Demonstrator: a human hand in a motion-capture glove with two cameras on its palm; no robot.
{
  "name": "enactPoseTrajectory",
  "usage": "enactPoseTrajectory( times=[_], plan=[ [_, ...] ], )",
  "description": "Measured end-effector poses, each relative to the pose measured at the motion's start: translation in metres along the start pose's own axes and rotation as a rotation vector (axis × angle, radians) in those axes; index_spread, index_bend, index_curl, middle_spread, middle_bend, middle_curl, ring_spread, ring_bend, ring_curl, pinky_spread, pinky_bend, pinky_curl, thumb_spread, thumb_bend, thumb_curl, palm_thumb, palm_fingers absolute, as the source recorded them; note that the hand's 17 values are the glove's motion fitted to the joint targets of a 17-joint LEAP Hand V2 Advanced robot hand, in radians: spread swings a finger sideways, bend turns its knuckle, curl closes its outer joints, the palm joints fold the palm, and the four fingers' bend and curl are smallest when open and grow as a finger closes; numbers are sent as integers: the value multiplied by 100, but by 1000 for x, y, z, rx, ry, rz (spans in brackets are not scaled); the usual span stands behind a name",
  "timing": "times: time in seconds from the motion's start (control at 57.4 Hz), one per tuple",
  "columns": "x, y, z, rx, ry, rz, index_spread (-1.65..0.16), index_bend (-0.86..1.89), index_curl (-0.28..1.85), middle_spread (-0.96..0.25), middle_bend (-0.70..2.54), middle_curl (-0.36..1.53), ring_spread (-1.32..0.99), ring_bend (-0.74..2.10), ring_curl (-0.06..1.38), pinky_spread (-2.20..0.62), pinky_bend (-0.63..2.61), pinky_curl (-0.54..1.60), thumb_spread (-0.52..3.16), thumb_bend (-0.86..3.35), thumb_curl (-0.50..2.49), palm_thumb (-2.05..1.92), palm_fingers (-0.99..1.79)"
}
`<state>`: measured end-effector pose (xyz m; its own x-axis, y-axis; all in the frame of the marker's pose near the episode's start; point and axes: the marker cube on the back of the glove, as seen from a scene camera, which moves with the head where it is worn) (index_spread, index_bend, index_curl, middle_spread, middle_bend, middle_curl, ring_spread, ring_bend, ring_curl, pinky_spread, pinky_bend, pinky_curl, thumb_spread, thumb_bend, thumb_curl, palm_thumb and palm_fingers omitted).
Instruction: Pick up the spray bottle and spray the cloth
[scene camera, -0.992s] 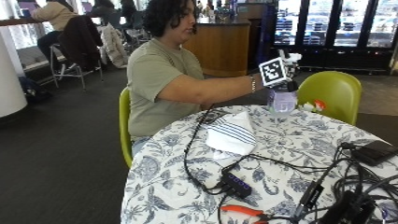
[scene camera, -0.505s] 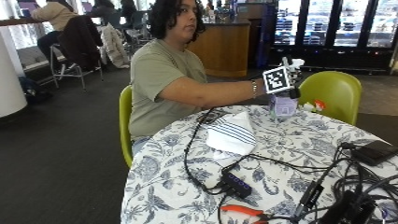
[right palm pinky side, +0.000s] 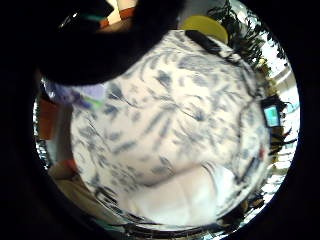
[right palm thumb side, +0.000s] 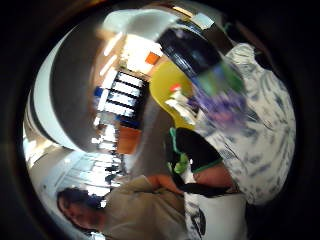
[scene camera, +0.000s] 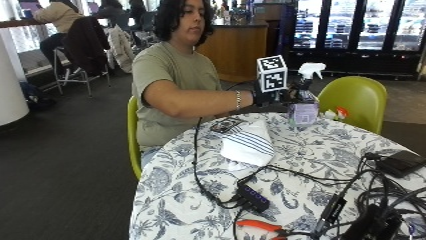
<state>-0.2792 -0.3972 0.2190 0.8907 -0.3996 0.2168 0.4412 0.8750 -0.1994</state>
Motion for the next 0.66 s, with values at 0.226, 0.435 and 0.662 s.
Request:
enactPoseTrajectory(
  times=[0.226,0.435,0.662],
  plan=[
    [8,76,-35,-123,159,-37,-38,11,30,1,33,41,-4,36,35,21,22,34,104,-4,47,42,35],
    [33,141,-63,-206,479,47,-41,16,28,0,28,38,-5,33,34,22,17,32,106,-2,43,42,30],
    [17,180,-69,-181,267,-71,-44,15,28,-1,26,37,-6,33,33,21,17,30,109,-2,41,45,30]
  ],
)
